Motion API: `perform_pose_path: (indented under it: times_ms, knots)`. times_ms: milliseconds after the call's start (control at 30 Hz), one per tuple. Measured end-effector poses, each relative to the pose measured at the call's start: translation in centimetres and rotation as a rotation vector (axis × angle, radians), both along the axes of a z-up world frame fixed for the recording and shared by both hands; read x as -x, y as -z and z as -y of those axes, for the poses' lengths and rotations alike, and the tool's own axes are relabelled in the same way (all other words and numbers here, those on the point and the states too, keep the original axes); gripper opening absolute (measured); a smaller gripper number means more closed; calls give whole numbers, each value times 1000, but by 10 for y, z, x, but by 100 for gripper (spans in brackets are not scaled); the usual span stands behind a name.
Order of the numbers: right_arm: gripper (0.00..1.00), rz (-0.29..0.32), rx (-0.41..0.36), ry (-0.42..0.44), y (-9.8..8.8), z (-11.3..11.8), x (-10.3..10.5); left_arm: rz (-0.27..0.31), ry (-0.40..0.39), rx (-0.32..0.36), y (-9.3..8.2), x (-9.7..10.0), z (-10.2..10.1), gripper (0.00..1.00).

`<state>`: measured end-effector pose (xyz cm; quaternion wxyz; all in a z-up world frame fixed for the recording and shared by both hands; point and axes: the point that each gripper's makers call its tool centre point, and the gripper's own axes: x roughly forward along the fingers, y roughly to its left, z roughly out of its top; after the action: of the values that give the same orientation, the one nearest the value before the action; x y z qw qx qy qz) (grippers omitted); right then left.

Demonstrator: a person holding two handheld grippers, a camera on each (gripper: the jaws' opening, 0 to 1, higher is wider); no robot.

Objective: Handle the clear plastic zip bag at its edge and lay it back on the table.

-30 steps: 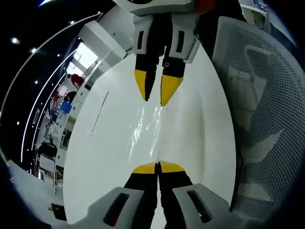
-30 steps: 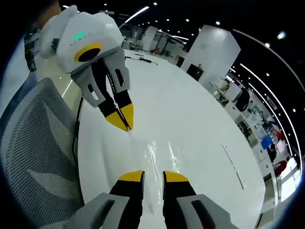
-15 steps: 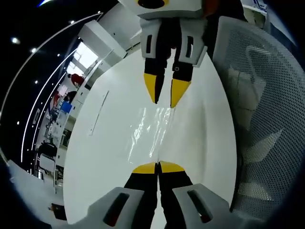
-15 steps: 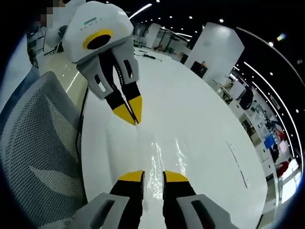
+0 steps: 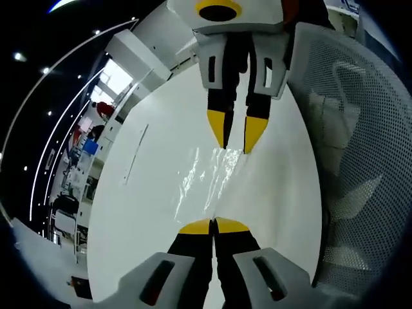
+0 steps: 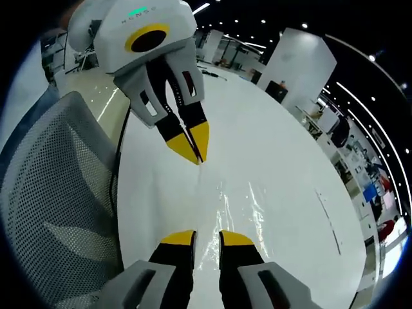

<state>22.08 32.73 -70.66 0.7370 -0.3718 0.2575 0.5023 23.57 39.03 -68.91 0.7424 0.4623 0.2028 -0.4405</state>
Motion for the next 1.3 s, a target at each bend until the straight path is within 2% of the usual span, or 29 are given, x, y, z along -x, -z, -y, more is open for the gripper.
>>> perform_pose_path:
  times_ms: [567, 1033, 1167, 1300]
  knots:
    - [0, -34, 10, 9, 9, 1, 7, 4, 6, 16, -4, 1, 2, 0]
    - [0, -45, -5, 52, 10, 3, 4, -6, 24, 15, 2, 2, 1, 0]
    - [0, -54, -6, 73, 11, 4, 1, 0, 27, 15, 2, 3, 0, 6]
    - [0, -52, -7, 80, 11, 5, -1, 4, 24, 32, -2, 6, 3, 8]
